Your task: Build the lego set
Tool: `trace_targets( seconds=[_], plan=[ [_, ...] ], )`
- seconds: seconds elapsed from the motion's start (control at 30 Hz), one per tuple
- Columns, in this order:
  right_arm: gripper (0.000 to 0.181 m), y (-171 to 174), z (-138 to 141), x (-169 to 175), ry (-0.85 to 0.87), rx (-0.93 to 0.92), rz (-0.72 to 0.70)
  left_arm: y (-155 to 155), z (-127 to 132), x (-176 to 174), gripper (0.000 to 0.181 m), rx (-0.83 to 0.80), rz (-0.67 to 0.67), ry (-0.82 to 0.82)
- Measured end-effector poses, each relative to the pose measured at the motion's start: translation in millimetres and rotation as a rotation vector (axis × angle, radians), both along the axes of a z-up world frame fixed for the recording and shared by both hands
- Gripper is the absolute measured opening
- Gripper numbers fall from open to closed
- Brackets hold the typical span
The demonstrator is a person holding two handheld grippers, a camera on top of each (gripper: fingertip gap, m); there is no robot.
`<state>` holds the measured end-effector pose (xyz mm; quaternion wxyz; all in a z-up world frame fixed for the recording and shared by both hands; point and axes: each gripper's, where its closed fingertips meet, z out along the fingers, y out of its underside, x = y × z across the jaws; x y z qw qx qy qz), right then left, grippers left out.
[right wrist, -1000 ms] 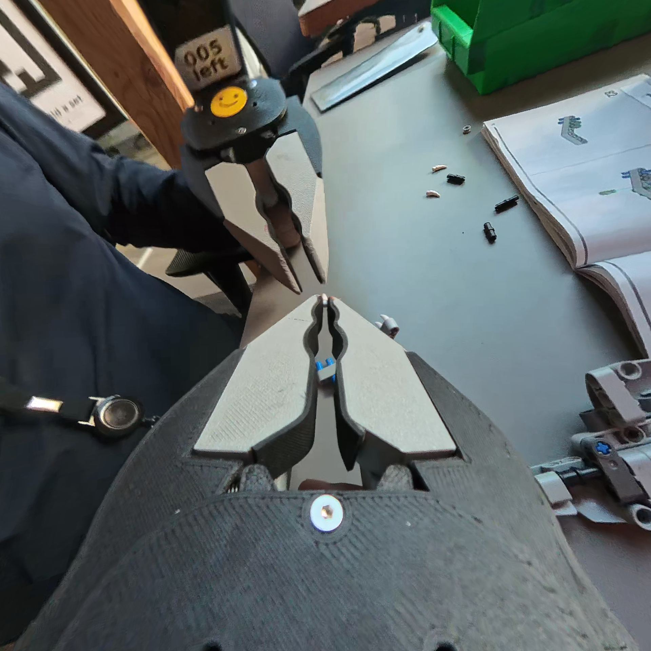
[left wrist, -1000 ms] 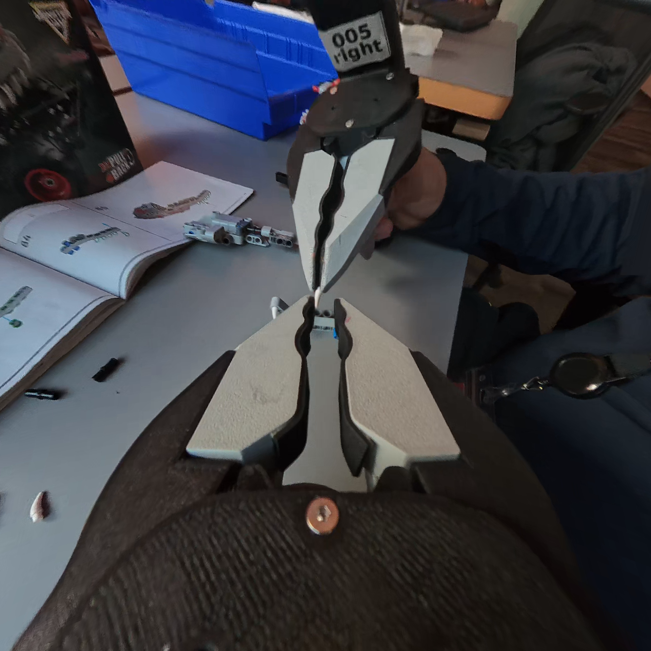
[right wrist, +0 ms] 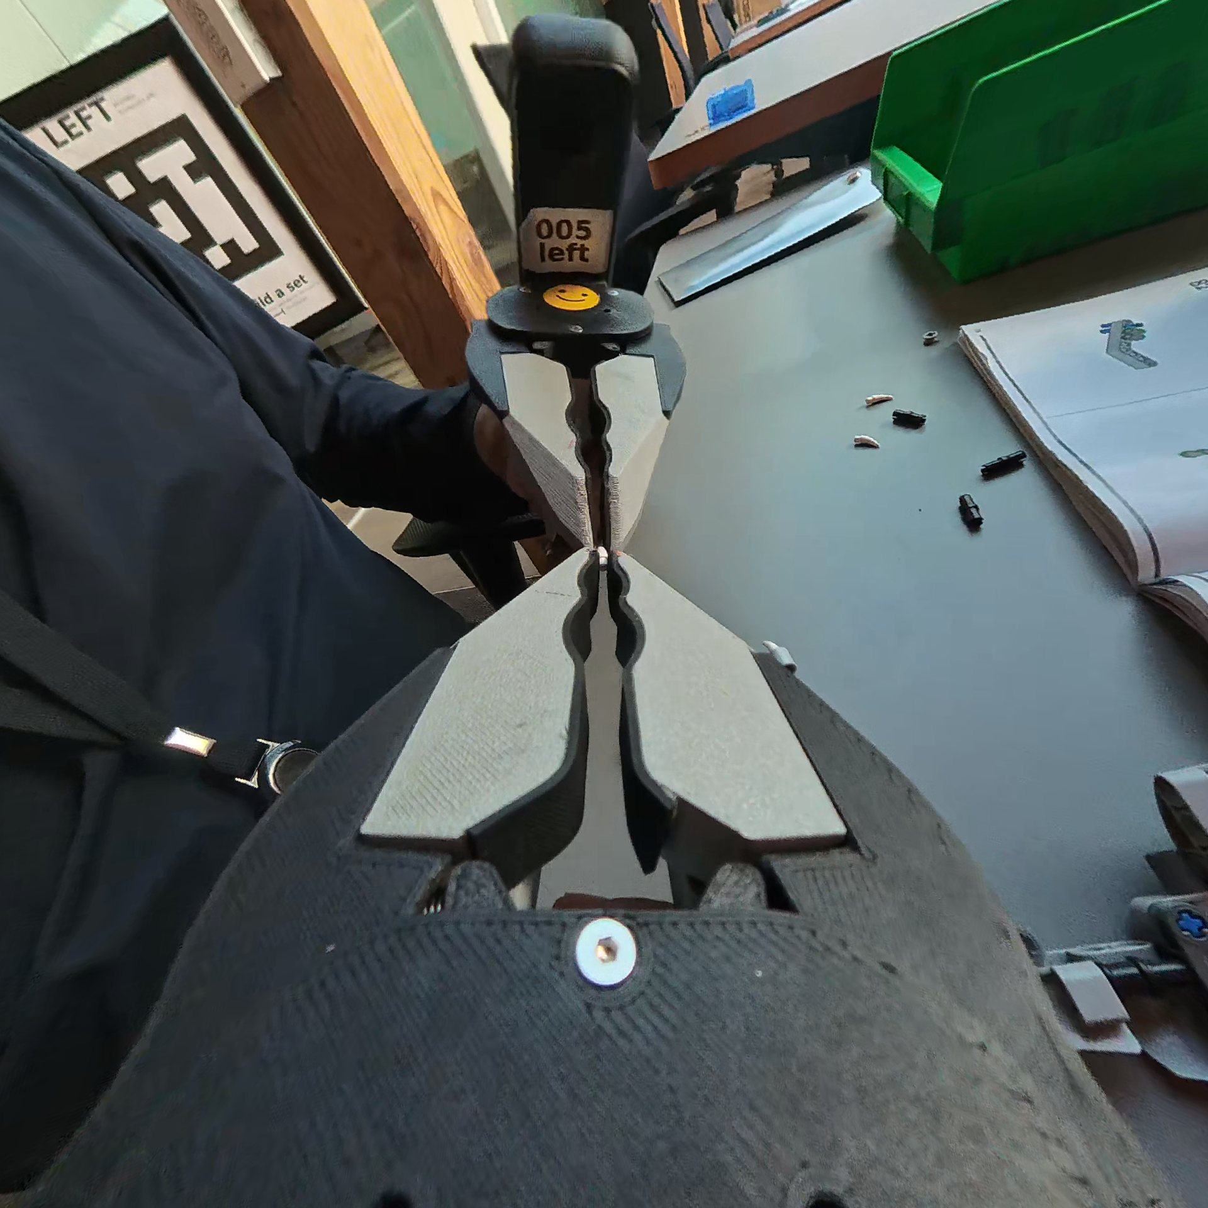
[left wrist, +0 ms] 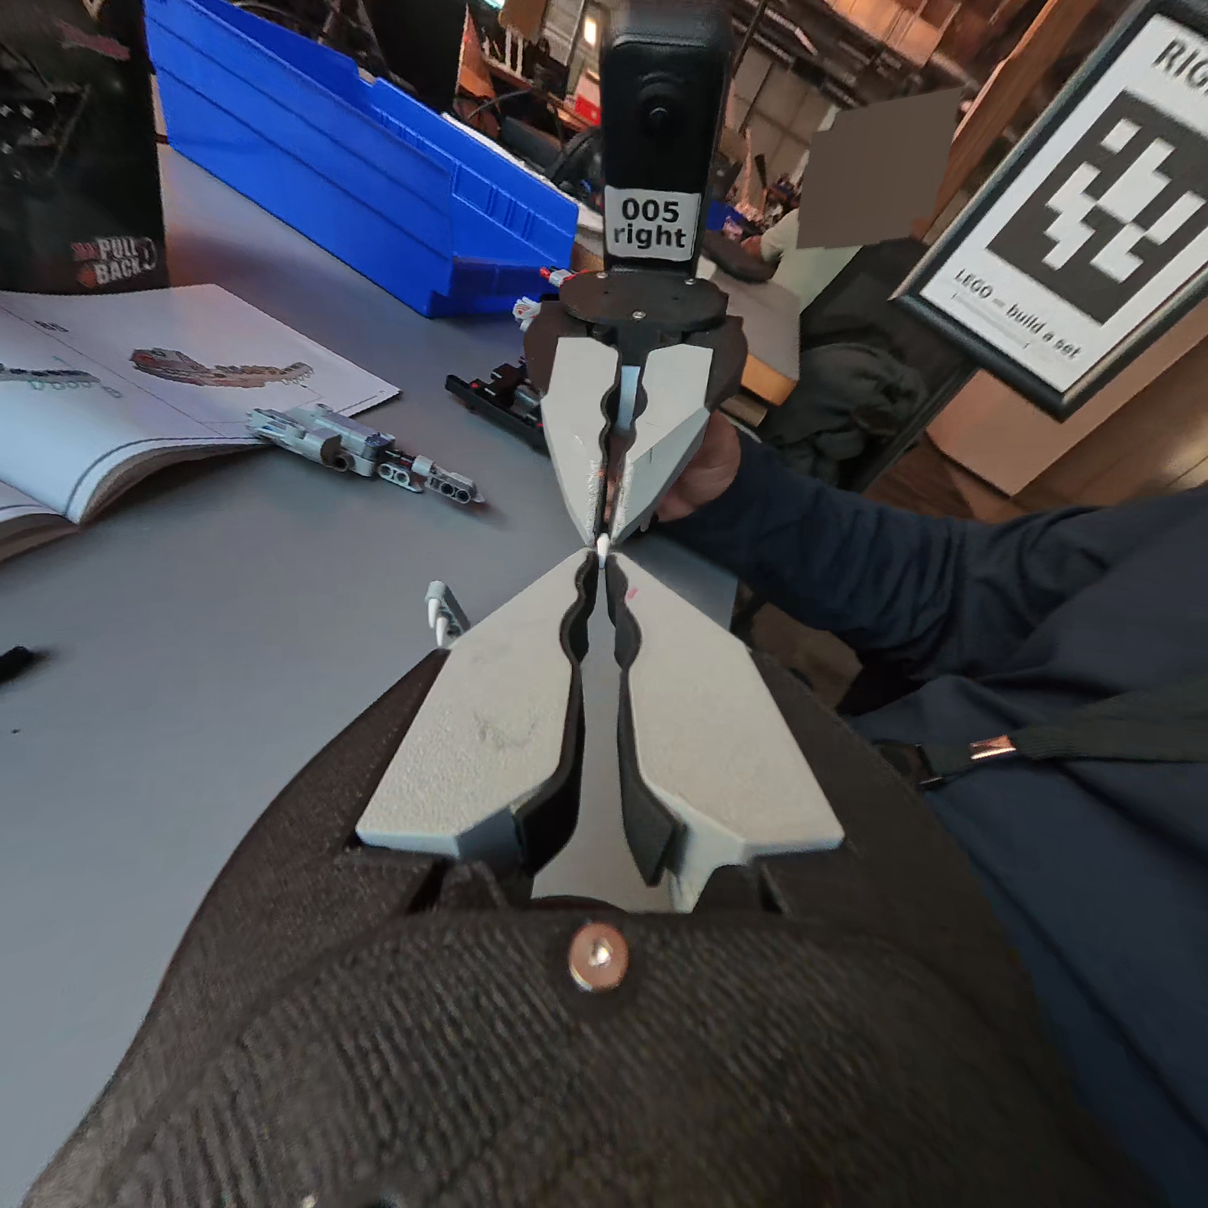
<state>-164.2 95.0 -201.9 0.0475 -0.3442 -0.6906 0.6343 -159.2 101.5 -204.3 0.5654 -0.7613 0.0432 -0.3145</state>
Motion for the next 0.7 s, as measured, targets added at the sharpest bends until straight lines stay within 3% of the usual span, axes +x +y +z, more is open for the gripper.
trace_targets(
  seconds=[0.37,0.53,0.7],
  plan=[
    [0.005,4.8,-5.5,-3.4,-0.031,-0.003,-0.021,-0.9,-2.2,-3.0,0.000,-0.049,-0.005,-0.117],
    [0.013,28.3,-28.5,-14.1,-0.114,0.082,-0.141,-1.8,-13.8,-18.2,0.000,-0.124,0.045,-0.083],
    [0.021,35.1,-53.6,-21.5,-0.284,0.128,-0.176,-4.7,-26.2,-32.1,0.000,-0.214,0.067,-0.088]
  ],
)
